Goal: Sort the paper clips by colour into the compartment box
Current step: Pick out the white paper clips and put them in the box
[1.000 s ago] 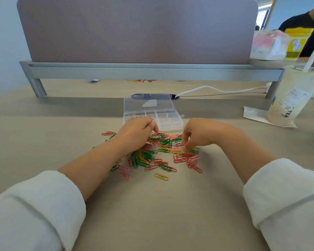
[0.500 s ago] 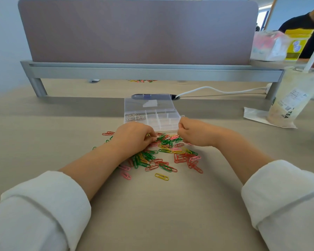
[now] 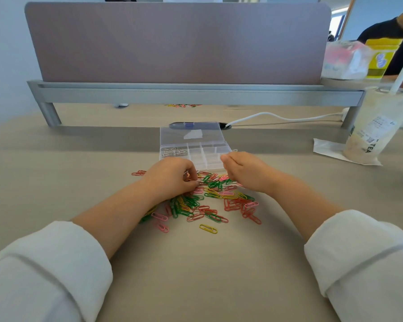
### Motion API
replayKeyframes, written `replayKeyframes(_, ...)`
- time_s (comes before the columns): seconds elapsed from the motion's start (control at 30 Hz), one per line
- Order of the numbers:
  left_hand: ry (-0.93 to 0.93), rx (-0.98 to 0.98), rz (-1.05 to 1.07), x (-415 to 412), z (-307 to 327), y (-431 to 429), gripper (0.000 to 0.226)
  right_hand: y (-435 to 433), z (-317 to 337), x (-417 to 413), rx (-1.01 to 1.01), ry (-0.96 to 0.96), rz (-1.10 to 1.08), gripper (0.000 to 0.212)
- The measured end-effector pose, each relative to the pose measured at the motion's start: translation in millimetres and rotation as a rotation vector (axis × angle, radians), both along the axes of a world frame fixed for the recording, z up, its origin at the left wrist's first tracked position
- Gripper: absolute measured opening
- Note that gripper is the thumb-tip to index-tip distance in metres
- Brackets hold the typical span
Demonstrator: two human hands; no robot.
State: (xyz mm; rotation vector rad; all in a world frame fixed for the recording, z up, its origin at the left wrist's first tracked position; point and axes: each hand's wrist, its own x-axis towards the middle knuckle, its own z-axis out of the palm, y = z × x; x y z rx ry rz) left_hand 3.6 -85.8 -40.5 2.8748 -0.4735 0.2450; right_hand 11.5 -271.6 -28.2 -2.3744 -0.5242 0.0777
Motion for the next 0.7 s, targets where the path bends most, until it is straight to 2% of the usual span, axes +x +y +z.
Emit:
replayKeyframes(0.2,-0.022,-0.010,-0.021,0,-2,0,0.017,-1,3,-1,-0.115,-0.058,-0.036,0.051)
replayKeyframes(0.37,-0.066,-0.045,-0.011,0,-4,0,0.019,-6,2,2,-0.110,-0.023,-0.019,0.023)
replayKeyframes(0.6,-0.047,-0.060,-0.035,-3,-4,-1,0.008,-11,6,3,-0.201,0.000,0.004,0.030)
replayKeyframes(0.7,-0.059,-0.063,-0.021,-4,-3,-3,0.012,-12,5,3,-0.279,-0.017,-0.004,0.021)
